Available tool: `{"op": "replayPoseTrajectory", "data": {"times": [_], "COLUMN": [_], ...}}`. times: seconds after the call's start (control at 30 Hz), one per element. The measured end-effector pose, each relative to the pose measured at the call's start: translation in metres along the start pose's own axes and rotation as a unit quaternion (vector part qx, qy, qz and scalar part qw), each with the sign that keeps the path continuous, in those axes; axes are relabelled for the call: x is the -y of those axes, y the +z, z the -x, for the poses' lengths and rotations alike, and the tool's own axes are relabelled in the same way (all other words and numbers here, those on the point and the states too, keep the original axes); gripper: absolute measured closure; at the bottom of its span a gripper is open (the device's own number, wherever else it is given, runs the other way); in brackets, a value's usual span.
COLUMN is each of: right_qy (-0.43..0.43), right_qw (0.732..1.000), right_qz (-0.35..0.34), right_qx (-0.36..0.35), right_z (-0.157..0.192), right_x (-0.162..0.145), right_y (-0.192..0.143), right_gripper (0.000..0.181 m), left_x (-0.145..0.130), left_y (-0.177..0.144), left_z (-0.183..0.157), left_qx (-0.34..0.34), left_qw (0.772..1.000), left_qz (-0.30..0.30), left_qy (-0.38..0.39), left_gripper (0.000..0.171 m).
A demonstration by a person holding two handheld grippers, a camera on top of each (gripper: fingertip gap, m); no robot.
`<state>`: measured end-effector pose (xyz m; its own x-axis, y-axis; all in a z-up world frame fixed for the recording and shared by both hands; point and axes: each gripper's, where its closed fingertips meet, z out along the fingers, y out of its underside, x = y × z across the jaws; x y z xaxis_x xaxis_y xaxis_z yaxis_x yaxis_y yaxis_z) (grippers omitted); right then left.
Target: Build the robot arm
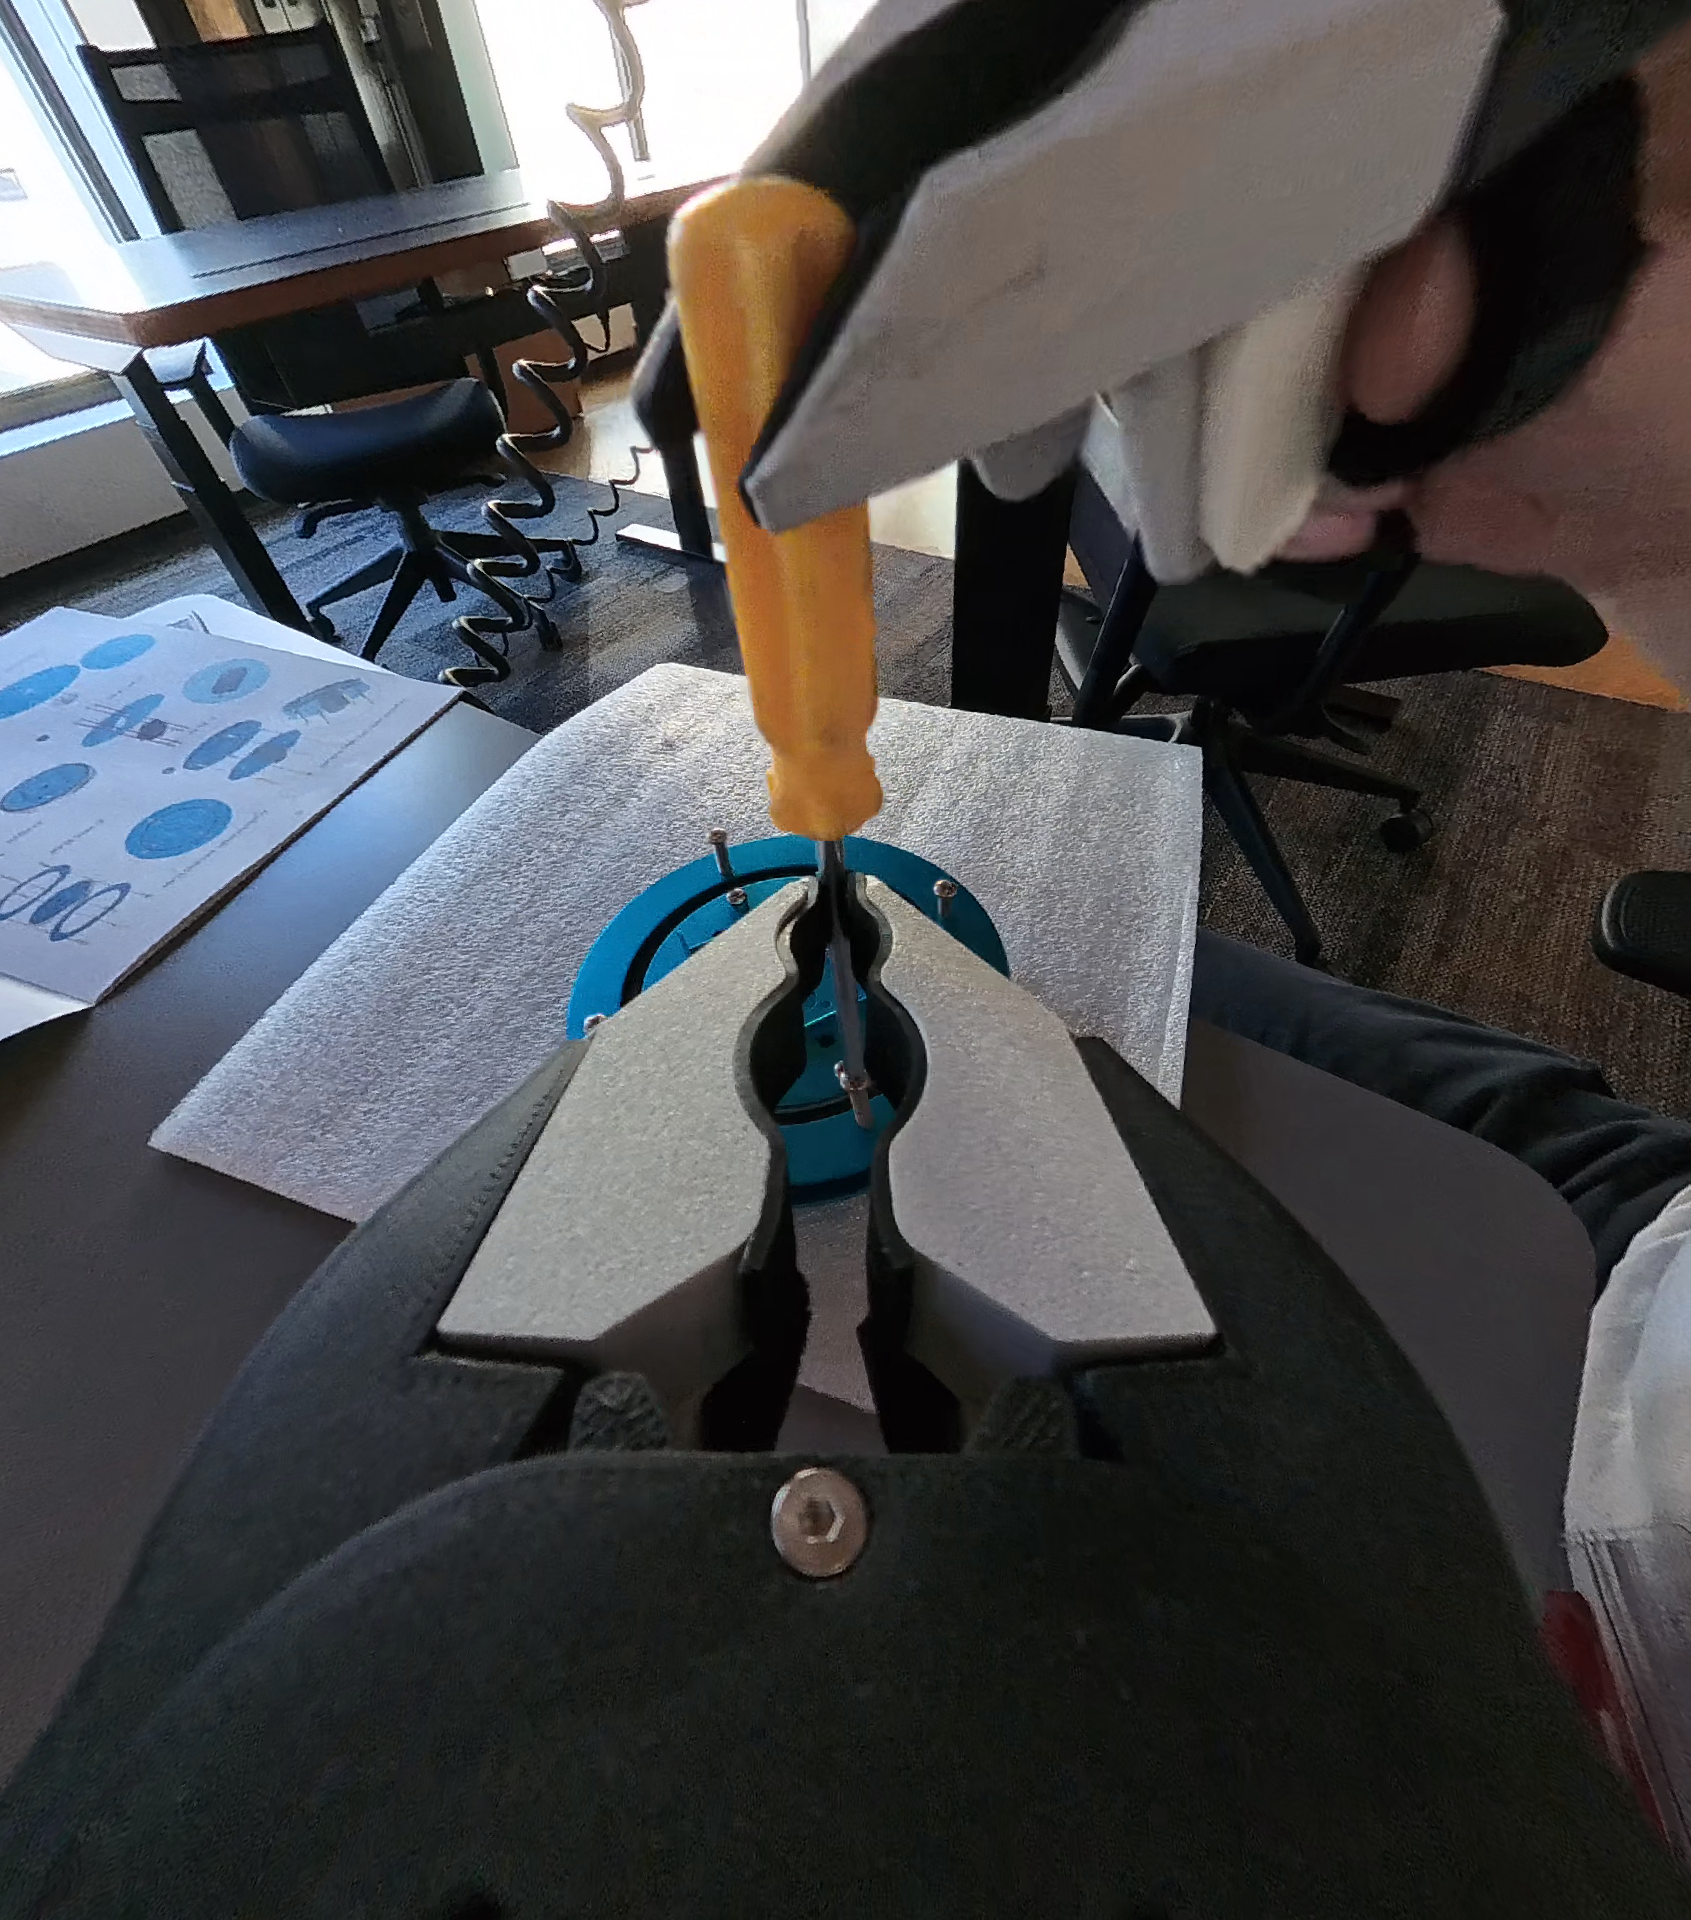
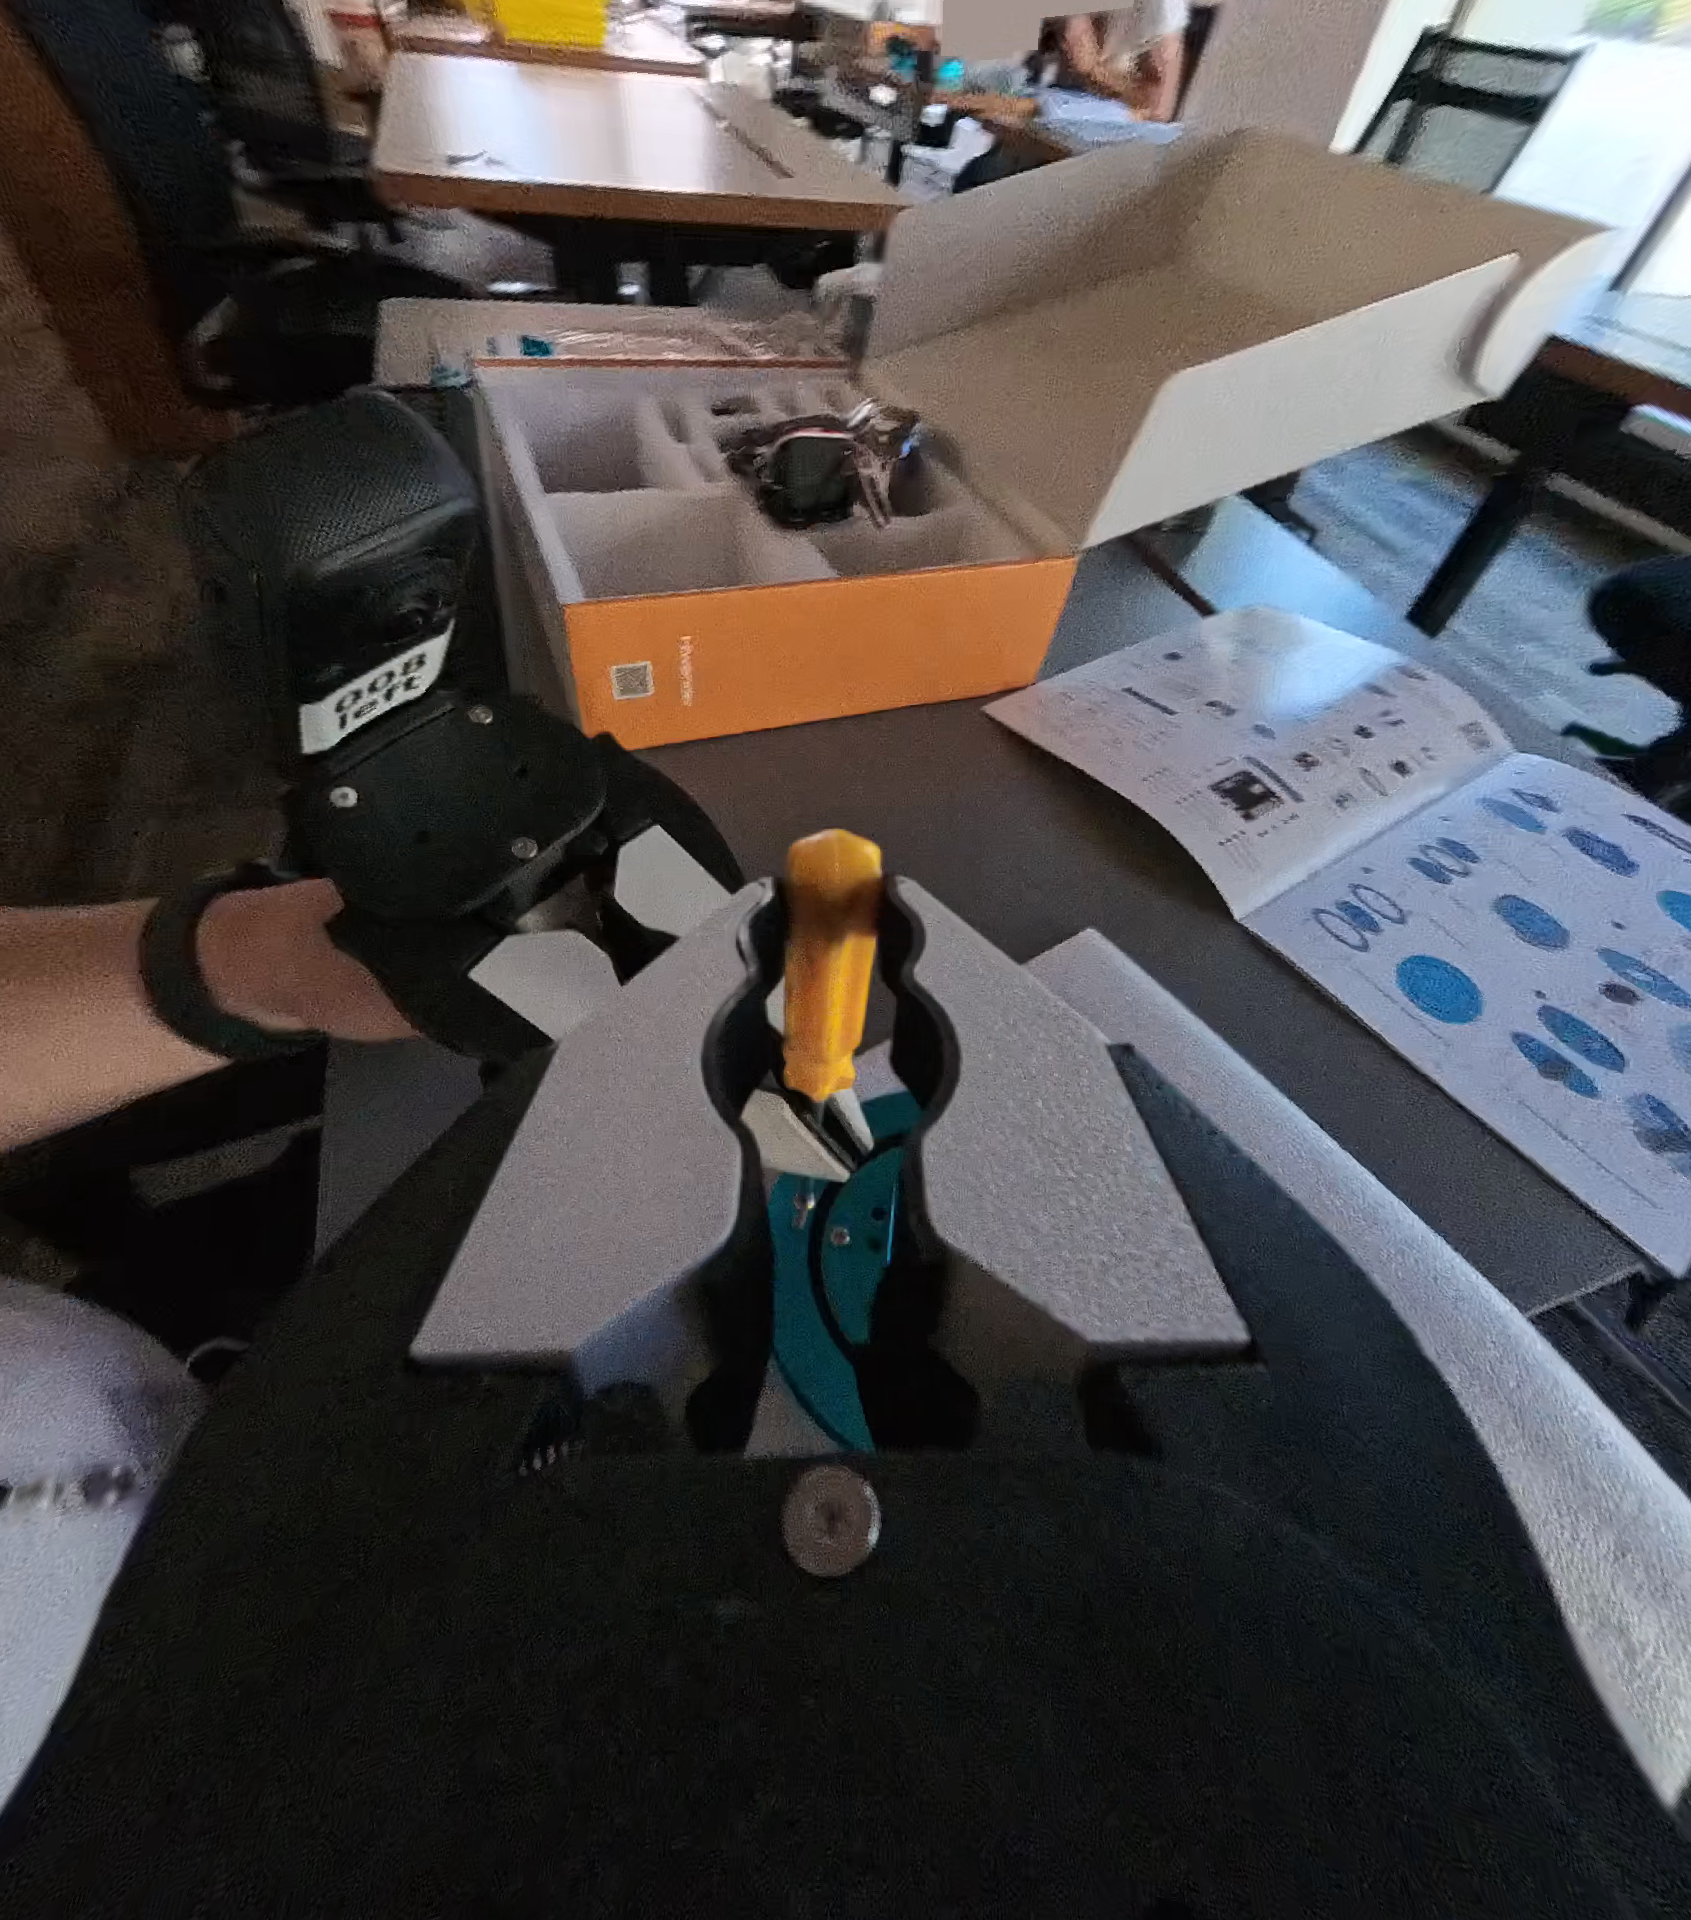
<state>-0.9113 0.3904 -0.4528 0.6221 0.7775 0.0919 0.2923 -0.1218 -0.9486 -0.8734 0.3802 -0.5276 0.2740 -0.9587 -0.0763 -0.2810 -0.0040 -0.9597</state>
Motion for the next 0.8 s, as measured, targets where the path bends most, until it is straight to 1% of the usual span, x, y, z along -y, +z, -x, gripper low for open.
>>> {"op": "replayPoseTrajectory", "data": {"times": [0.07, 0.1, 0.13, 0.17, 0.2, 0.23, 0.27, 0.3, 0.37, 0.43, 0.5, 0.53, 0.57, 0.6, 0.67, 0.7, 0.73, 0.8], "right_qy": [-0.013, -0.035, -0.042, -0.024, 0.009, 0.037, 0.050, 0.053, 0.060, 0.067, 0.088, 0.086, 0.073, 0.057, 0.053, 0.063, 0.074, 0.092], "right_qw": [0.998, 0.997, 0.997, 0.999, 0.999, 0.997, 0.994, 0.994, 0.995, 0.993, 0.982, 0.978, 0.979, 0.983, 0.991, 0.993, 0.992, 0.990], "right_qz": [-0.022, -0.025, -0.026, -0.032, -0.039, -0.043, -0.047, -0.055, -0.067, -0.083, -0.113, -0.127, -0.131, -0.124, -0.108, -0.103, -0.100, -0.085], "right_qx": [-0.061, -0.070, -0.061, -0.031, 0.013, 0.061, 0.082, 0.078, 0.041, -0.041, -0.120, -0.141, -0.141, -0.122, -0.056, -0.016, 0.023, 0.069], "right_z": [0.005, 0.007, 0.009, 0.013, 0.018, 0.024, 0.022, 0.014, 0.004, -0.006, -0.008, -0.004, 0.001, 0.006, 0.014, 0.016, 0.019, 0.019], "right_x": [0.001, 0.001, 0.000, 0.002, 0.003, 0.003, 0.002, 0.002, 0.002, 0.001, 0.002, 0.003, 0.003, 0.003, 0.002, 0.001, -0.001, -0.007], "right_y": [-0.002, -0.002, 0.000, 0.002, 0.005, 0.007, 0.007, 0.006, 0.004, 0.004, 0.001, 0.000, 0.000, 0.003, 0.007, 0.009, 0.009, 0.011], "right_gripper": [0.165, 0.163, 0.156, 0.138, 0.132, 0.142, 0.157, 0.164, 0.165, 0.165, 0.165, 0.165, 0.164, 0.157, 0.134, 0.133, 0.138, 0.160], "left_x": [0.000, 0.000, -0.001, -0.001, -0.001, -0.001, -0.001, -0.001, -0.001, -0.002, -0.002, -0.001, -0.001, -0.001, -0.002, -0.001, -0.001, -0.001], "left_y": [-0.001, -0.001, -0.001, -0.001, -0.001, -0.001, -0.001, -0.001, 0.000, 0.000, 0.001, 0.002, 0.002, 0.001, -0.002, -0.002, -0.002, -0.002], "left_z": [-0.002, -0.003, -0.002, -0.002, -0.002, -0.003, -0.004, -0.004, -0.003, -0.001, -0.002, -0.002, -0.004, -0.004, -0.004, -0.004, -0.004, -0.005], "left_qx": [-0.008, -0.010, -0.007, -0.007, -0.009, -0.011, -0.013, -0.009, 0.001, 0.007, 0.010, 0.007, 0.005, 0.006, 0.008, 0.004, 0.001, -0.001], "left_qw": [1.000, 1.000, 1.000, 1.000, 1.000, 1.000, 1.000, 1.000, 1.000, 1.000, 1.000, 1.000, 1.000, 1.000, 1.000, 1.000, 1.000, 1.000], "left_qz": [-0.001, -0.001, 0.000, 0.002, 0.004, 0.006, 0.008, 0.010, 0.012, 0.015, 0.019, 0.020, 0.020, 0.019, 0.015, 0.012, 0.010, 0.008], "left_qy": [0.001, 0.003, 0.005, 0.007, 0.008, 0.011, 0.014, 0.017, 0.017, 0.014, 0.019, 0.022, 0.023, 0.023, 0.020, 0.015, 0.010, 0.008], "left_gripper": [0.170, 0.170, 0.170, 0.170, 0.169, 0.170, 0.169, 0.169, 0.169, 0.169, 0.170, 0.170, 0.170, 0.170, 0.170, 0.170, 0.169, 0.170]}}
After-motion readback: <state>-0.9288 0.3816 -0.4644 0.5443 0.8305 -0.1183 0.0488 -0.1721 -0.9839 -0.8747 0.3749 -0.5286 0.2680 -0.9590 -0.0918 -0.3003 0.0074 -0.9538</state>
